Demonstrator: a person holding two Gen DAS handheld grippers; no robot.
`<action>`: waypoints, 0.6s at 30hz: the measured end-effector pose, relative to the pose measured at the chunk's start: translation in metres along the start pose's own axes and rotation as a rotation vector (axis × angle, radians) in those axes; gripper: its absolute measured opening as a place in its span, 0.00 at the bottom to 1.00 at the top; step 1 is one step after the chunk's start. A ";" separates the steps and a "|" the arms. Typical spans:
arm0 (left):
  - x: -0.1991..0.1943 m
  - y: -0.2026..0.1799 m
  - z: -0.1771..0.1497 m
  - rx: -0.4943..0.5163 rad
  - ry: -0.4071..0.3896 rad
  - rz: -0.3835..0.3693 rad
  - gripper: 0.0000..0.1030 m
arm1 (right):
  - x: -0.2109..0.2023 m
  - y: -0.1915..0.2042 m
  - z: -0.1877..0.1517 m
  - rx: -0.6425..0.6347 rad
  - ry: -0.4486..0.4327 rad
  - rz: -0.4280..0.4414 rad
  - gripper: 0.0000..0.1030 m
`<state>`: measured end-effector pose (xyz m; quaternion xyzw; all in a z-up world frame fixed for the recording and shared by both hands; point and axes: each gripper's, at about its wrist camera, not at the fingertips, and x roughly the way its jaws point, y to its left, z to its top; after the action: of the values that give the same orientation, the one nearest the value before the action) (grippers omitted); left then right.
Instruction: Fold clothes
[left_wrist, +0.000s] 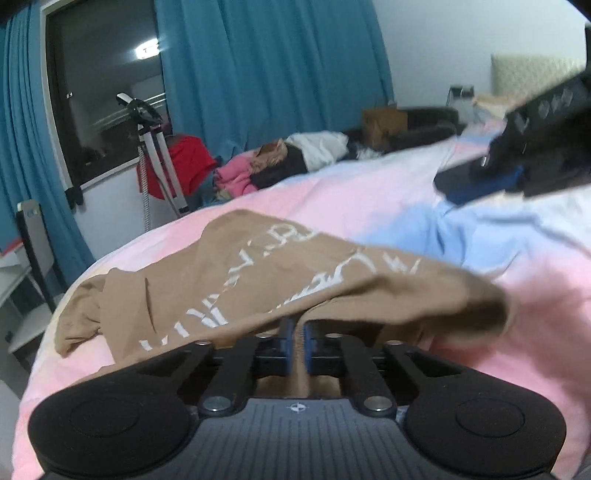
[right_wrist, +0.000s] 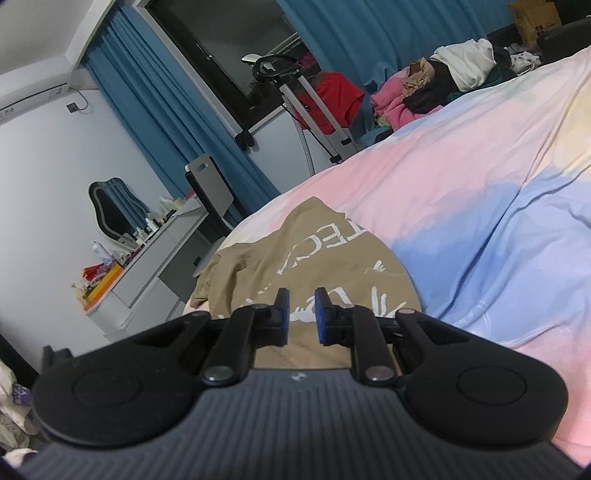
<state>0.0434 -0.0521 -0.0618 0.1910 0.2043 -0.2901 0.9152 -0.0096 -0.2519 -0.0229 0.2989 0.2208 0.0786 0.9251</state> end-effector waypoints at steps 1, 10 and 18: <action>-0.004 0.000 0.001 -0.008 -0.010 -0.016 0.02 | 0.000 0.001 -0.001 -0.012 -0.001 -0.011 0.17; -0.056 0.002 0.020 -0.156 -0.172 -0.104 0.01 | 0.001 0.051 -0.021 -0.329 0.010 0.030 0.29; -0.086 0.034 0.027 -0.327 -0.251 -0.104 0.01 | 0.001 0.088 -0.046 -0.553 -0.009 0.025 0.68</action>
<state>0.0067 -0.0002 0.0106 -0.0084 0.1426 -0.3216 0.9360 -0.0303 -0.1565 -0.0046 0.0383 0.1832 0.1461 0.9714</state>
